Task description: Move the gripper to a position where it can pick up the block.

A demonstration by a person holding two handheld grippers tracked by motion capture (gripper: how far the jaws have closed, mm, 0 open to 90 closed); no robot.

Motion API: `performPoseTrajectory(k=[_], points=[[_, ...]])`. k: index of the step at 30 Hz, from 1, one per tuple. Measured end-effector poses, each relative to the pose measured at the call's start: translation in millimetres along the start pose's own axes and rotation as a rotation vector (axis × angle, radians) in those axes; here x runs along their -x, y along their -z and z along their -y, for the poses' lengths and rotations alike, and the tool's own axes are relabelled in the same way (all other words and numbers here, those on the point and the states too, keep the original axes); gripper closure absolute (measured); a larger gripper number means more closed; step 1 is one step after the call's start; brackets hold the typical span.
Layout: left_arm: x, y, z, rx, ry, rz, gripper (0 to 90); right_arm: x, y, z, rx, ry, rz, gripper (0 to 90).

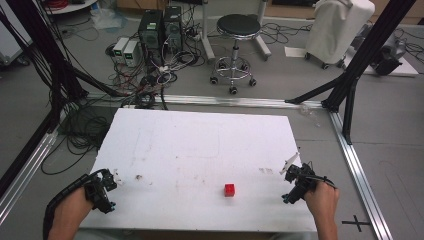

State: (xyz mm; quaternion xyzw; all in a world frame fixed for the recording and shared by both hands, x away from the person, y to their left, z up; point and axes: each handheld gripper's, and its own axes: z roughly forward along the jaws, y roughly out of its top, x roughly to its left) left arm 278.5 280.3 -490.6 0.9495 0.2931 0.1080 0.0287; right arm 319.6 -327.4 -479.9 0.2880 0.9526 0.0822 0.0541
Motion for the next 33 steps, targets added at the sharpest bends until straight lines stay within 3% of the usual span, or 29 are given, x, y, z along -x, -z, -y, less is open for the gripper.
performPoseTrajectory(k=[8, 9, 14, 19, 21, 33], points=[[0.1, 0.9, -0.2, 0.002, 0.000, 0.001, 21.2, 3.6, 10.8, -17.1, 0.005, 0.063, -0.009, 4.4], [0.1, 1.1, -0.4, 0.003, -0.002, 0.001, 21.2, 3.8, 13.6, -23.6, 0.002, 0.098, -0.017, 4.4], [-0.1, 0.3, 0.1, 0.008, 0.007, 0.003, 21.2, 3.0, 19.7, -37.1, 0.010, 0.165, -0.022, 4.4], [-0.3, 0.4, 0.1, 0.006, 0.008, 0.003, 21.2, -0.3, 23.9, -49.2, 0.018, 0.218, -0.033, 4.4], [-0.5, 0.7, 0.3, 0.009, 0.009, 0.004, 21.2, -3.8, 25.5, -59.2, 0.016, 0.268, -0.035, 4.4], [-1.3, 2.5, 0.8, 0.013, 0.005, 0.005, 21.2, -17.6, 25.0, -94.6, 0.006, 0.376, -0.052, 4.4]])
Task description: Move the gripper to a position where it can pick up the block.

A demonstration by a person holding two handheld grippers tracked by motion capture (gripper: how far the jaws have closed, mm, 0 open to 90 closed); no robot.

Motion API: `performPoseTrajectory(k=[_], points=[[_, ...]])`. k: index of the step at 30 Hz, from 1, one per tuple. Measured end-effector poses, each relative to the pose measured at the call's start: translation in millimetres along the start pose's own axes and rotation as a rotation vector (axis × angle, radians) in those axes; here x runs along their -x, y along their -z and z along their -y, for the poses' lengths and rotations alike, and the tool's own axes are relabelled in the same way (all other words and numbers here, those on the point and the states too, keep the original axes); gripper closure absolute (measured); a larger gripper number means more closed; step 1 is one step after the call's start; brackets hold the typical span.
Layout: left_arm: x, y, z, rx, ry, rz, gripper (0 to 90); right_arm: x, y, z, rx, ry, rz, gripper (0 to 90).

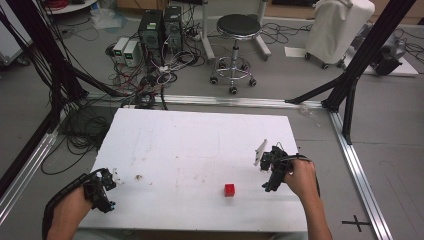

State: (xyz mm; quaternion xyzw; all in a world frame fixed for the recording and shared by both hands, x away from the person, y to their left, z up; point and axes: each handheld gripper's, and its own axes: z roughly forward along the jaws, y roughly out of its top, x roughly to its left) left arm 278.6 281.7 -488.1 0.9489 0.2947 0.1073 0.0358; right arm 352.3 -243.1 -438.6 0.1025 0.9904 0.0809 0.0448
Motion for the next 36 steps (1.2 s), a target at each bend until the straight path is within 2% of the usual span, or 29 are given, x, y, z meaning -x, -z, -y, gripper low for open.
performPoseTrajectory(k=[5, 6, 9, 11, 18, 25, 31, 36], points=[[-0.4, 0.1, 0.2, -0.001, 0.000, -0.003, 21.2, -1.4, -3.9, -14.2, -0.011, 0.028, -0.014, 4.4], [-0.3, -0.2, 0.4, 0.001, 0.000, -0.005, 21.2, -2.4, -6.9, -21.6, -0.019, 0.051, -0.020, 4.5], [-0.3, 0.0, 0.2, 0.000, 0.002, -0.002, 21.2, -3.5, -11.2, -32.7, -0.034, 0.075, -0.026, 4.4], [-0.3, 0.0, 0.1, 0.001, 0.002, -0.004, 21.2, -3.7, -12.6, -34.8, -0.034, 0.081, -0.028, 4.4], [-0.4, -0.3, -0.1, -0.001, 0.001, -0.003, 21.2, -8.5, -27.4, -47.5, -0.085, 0.113, -0.039, 4.4], [0.2, -0.7, -0.8, -0.001, -0.001, -0.002, 21.2, -10.8, -34.0, -56.4, -0.069, 0.109, -0.042, 4.4], [-0.5, -1.1, -0.4, -0.002, 0.004, -0.003, 21.2, -15.1, -46.0, -64.8, -0.070, 0.140, -0.038, 4.4], [-0.7, -2.0, -0.6, -0.005, 0.003, 0.000, 21.2, -17.6, -51.2, -70.0, -0.066, 0.136, -0.049, 4.4]])
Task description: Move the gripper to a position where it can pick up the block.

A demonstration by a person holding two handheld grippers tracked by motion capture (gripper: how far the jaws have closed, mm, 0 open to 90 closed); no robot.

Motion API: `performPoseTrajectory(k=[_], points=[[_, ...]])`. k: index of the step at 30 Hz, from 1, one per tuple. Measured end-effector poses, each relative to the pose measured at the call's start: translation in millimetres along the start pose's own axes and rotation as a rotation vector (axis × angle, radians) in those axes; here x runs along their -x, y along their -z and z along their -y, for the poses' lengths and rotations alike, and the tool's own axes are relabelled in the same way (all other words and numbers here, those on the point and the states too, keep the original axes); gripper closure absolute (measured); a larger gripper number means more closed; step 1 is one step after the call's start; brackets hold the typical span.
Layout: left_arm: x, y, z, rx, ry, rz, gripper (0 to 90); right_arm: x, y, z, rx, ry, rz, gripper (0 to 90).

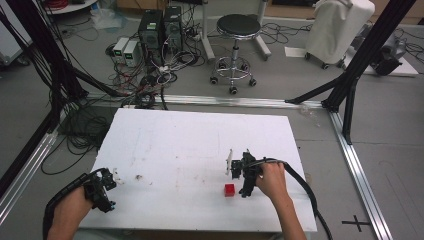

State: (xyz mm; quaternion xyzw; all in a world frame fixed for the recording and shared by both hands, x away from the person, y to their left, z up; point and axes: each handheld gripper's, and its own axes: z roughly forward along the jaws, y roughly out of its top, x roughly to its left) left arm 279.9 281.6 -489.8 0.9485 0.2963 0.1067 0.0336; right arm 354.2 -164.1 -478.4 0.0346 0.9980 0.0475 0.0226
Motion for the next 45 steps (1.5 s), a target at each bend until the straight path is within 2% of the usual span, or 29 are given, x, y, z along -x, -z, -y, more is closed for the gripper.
performPoseTrajectory(k=[5, 7, 11, 18, 19, 20, 29, 41, 45], points=[[-0.1, 0.2, -0.2, 0.002, -0.001, -0.003, 21.2, -2.2, -4.0, -5.2, 0.011, 0.005, -0.015, 4.4], [-0.2, 0.3, -0.1, 0.002, -0.001, -0.002, 21.2, -4.4, -5.7, -8.0, 0.024, 0.030, -0.033, 4.4], [-0.1, 0.0, 0.2, 0.007, 0.006, 0.000, 21.2, -6.3, -9.8, -12.3, 0.039, 0.040, -0.039, 4.4], [-0.4, -0.4, 0.1, 0.006, 0.007, 0.004, 21.2, -8.6, -18.6, -18.7, 0.023, 0.054, -0.050, 4.4], [0.5, -1.0, 0.1, 0.013, 0.016, -0.001, 21.3, -8.7, -19.9, -19.3, 0.020, 0.056, -0.048, 4.4], [-0.4, -0.4, 0.0, 0.006, 0.006, 0.004, 21.2, -9.2, -21.1, -20.1, 0.018, 0.057, -0.042, 4.5], [-0.8, -0.9, 0.0, 0.005, 0.005, 0.001, 21.2, -14.0, -34.1, -28.1, -0.001, 0.068, -0.038, 4.4], [-0.3, -1.9, -0.4, 0.007, 0.003, 0.006, 21.3, -14.9, -41.6, -31.2, -0.030, 0.066, -0.041, 4.4], [-0.6, -1.6, -0.1, 0.006, 0.005, 0.004, 21.2, -14.6, -40.9, -31.2, -0.022, 0.064, -0.043, 4.4]])
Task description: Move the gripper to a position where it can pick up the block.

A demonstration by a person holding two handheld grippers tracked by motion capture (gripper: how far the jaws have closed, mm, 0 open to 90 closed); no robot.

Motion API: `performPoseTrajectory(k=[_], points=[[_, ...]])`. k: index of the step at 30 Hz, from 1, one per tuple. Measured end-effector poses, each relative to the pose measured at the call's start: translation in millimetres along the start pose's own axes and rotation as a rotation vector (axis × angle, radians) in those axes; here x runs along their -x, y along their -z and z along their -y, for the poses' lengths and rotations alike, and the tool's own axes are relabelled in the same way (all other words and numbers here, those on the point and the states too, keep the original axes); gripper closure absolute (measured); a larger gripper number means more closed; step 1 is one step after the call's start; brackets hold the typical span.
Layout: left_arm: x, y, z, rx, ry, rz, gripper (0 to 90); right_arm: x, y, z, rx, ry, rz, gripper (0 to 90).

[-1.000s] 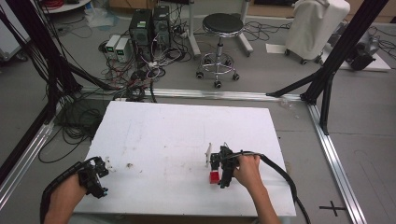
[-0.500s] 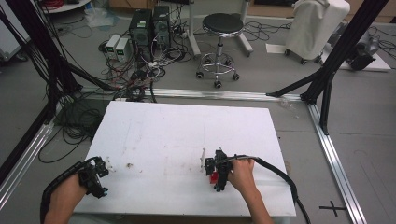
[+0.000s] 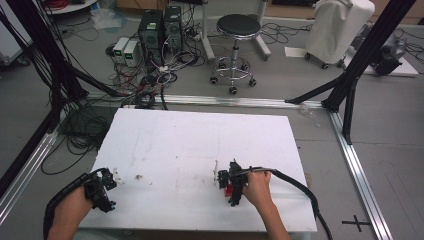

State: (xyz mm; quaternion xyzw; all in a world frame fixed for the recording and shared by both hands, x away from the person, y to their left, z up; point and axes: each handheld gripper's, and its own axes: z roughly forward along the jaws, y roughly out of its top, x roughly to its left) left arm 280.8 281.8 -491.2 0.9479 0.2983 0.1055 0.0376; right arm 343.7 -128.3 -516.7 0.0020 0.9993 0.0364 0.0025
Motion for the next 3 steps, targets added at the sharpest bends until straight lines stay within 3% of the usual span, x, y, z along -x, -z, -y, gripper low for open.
performPoseTrajectory(k=[3], points=[[0.1, -0.6, -0.6, -0.004, -0.001, 0.003, 21.3, -0.3, 1.4, 0.5, 0.008, -0.007, 0.008, 4.5]])
